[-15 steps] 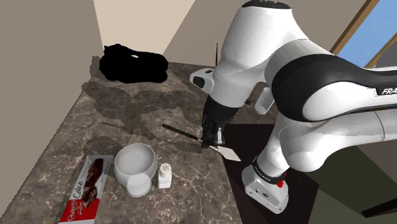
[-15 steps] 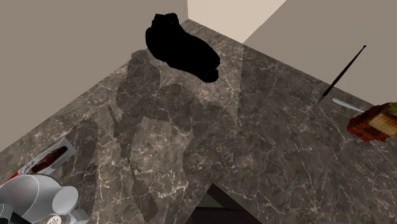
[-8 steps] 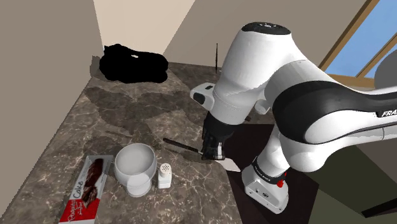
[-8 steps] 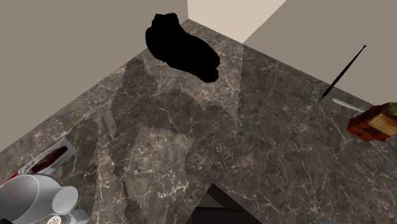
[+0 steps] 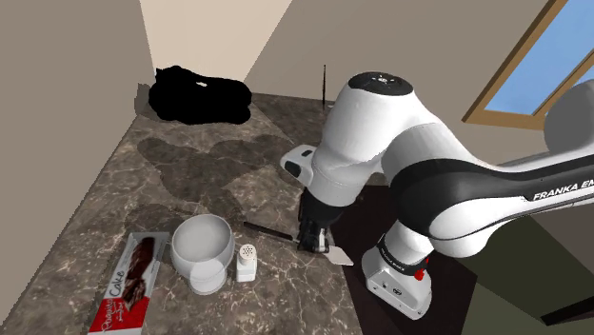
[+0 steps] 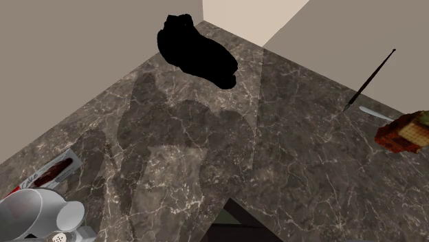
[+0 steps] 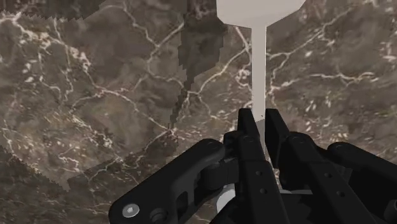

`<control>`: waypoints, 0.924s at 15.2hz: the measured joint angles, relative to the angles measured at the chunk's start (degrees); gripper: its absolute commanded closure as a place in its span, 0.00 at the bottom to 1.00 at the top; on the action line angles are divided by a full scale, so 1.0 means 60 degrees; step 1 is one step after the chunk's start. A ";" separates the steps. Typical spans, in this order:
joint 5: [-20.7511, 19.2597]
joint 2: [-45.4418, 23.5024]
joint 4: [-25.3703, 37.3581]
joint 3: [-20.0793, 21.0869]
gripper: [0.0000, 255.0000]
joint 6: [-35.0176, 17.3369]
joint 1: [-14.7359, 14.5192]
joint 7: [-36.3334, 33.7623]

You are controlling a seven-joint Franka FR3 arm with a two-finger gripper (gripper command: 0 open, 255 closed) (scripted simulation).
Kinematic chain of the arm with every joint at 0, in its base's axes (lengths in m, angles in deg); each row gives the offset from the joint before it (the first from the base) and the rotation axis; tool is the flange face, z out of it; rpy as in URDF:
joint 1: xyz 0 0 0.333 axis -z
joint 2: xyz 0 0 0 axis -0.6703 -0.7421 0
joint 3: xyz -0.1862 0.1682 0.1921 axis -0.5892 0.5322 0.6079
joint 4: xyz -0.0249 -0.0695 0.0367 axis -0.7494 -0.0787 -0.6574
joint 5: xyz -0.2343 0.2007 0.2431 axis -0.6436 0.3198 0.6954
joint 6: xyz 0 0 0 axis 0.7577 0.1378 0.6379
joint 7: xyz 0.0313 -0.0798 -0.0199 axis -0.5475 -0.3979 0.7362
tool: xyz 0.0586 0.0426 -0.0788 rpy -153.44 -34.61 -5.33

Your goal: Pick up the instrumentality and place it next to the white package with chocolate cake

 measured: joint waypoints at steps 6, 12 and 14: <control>0.0262 -0.0394 -0.0561 0.0295 1.00 -0.0950 -0.0063 0.0043; 0.0535 -0.0979 -0.1001 0.0612 1.00 -0.2057 -0.0090 0.0098; 0.0581 -0.1055 -0.1051 0.0668 1.00 -0.2214 -0.0108 0.0079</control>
